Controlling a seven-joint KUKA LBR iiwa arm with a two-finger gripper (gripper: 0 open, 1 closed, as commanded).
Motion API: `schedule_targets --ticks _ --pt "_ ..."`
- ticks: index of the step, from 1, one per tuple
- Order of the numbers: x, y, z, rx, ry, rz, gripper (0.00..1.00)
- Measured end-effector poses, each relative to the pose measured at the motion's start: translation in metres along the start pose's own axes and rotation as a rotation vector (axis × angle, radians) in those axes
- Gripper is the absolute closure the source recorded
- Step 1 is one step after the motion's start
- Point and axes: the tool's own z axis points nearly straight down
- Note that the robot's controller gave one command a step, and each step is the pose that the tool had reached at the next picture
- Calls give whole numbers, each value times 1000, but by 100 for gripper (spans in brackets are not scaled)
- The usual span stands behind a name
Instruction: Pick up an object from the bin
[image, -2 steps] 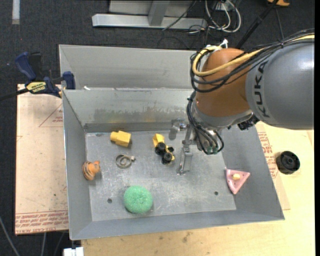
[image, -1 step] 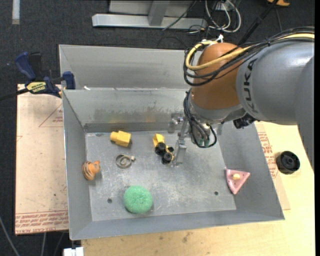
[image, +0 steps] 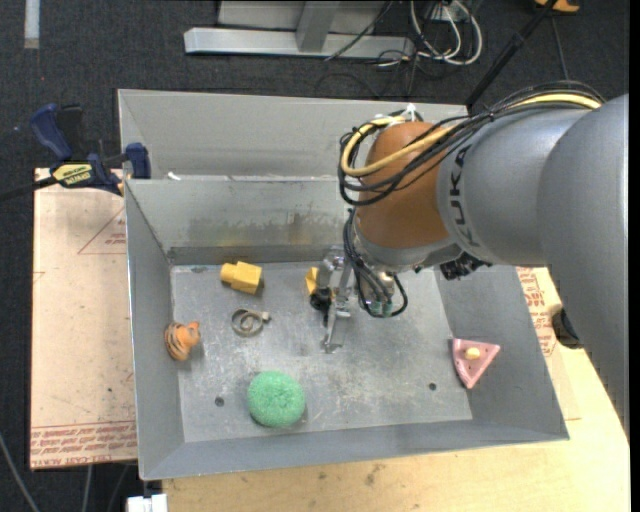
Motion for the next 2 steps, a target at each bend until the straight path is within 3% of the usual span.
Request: schedule_targets --ticks 1,2 --pt "7 8 30 -2 -6 19 100" --pt "7 8 30 -2 -6 18 100"
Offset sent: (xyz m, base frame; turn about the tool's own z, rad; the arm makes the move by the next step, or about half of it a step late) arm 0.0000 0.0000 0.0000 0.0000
